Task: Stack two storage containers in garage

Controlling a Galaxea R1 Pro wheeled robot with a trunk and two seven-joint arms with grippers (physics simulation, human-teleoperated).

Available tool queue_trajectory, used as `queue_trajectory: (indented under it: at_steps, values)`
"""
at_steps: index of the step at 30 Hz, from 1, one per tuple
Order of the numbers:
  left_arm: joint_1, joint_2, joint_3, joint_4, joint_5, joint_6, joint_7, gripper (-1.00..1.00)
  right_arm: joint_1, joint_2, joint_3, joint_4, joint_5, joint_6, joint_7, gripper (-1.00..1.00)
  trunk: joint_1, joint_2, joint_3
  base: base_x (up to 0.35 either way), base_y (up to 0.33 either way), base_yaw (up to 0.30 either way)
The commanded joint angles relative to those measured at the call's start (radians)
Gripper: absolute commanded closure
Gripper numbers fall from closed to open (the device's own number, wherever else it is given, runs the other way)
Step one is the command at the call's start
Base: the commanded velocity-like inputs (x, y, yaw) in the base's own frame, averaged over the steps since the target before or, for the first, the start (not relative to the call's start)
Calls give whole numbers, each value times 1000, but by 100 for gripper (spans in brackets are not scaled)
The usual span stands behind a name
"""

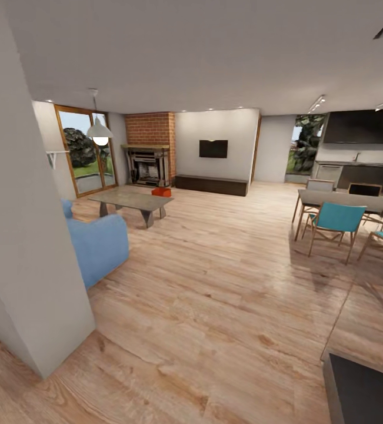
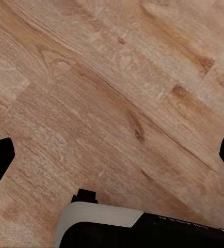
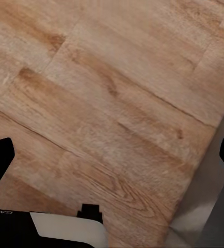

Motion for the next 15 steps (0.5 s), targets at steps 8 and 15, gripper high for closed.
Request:
queue_trajectory:
  at_steps: [8,15]
  values:
    - [-1,2,7,3,3,-4,-8,-100,0,0,6,1,1,-3,-2,-100,1,-1,0,323,0,0]
    - [-1,3,7,3,3,-4,-8,-100,0,0,6,1,0,-3,-2,-100,1,-1,0,325,0,0]
